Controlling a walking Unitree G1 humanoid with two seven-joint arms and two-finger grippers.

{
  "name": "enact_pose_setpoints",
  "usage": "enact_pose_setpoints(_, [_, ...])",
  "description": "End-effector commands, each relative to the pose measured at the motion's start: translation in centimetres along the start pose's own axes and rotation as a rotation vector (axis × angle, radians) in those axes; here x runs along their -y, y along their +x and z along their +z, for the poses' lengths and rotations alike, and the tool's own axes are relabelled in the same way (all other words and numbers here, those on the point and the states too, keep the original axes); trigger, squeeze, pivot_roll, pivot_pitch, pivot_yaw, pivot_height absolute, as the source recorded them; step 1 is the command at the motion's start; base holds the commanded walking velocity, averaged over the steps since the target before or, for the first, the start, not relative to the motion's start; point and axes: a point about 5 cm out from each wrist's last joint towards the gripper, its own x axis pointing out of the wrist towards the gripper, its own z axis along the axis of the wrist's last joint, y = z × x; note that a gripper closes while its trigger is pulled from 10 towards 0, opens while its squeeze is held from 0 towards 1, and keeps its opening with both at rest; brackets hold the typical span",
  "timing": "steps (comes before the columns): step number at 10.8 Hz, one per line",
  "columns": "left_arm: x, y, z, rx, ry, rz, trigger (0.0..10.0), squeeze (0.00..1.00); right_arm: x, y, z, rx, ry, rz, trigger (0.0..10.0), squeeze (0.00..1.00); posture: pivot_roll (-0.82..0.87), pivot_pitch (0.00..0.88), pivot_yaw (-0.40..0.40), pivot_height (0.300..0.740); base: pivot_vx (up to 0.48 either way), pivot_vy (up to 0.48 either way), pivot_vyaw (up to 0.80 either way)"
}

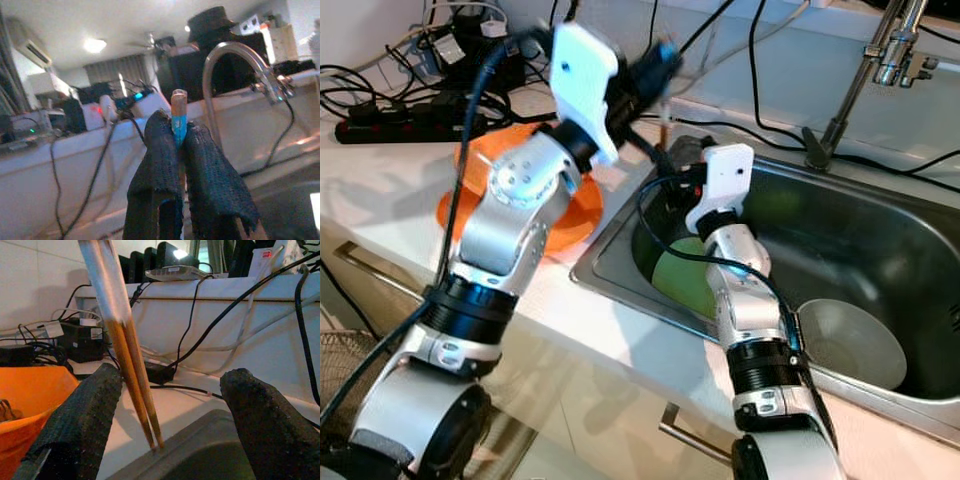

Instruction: Kitchen organization

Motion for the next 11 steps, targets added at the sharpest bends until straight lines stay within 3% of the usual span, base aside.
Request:
enact_pose_setpoints(1, [0.50, 0.04, 0.32, 0.007, -0.022, -0.041, 10.0, 0.00, 0.07, -0.02, 0.41, 0.020, 0.003, 0.002, 10.0, 0.00, 0.21, 0.012, -0.005, 0.740, 0.000, 0.000, 0.00])
enact_pose_setpoints(5, [1.20, -0.33, -0.10, -0.023, -0.096, -0.094, 10.0, 0.00, 0.00, -0.07, 0.32, 0.015, 0.008, -0.010, 10.0, 0.00, 0.21, 0.012, -0.003, 0.740, 0.000, 0.000, 0.00])
enact_pose_setpoints(6, [1.21, -0.45, -0.10, -0.029, -0.113, -0.100, 10.0, 0.00, -0.08, -0.06, 0.25, 0.012, 0.004, -0.005, 3.7, 0.00, 0.21, 0.012, -0.003, 0.740, 0.000, 0.000, 0.00])
enact_pose_setpoints(7, [1.23, -0.54, -0.16, -0.038, -0.113, -0.107, 10.0, 0.00, -0.15, -0.06, 0.19, 0.011, 0.009, -0.008, 0.0, 0.00, 0.22, 0.011, -0.003, 0.740, 0.000, 0.000, 0.00])
enact_pose_setpoints(11, [1.50, -0.62, -0.19, -0.051, -0.132, -0.126, 10.0, 0.00, -0.31, -0.09, 0.06, 0.007, 0.014, 0.001, 0.0, 0.00, 0.22, 0.011, -0.004, 0.740, 0.000, 0.000, 0.00])
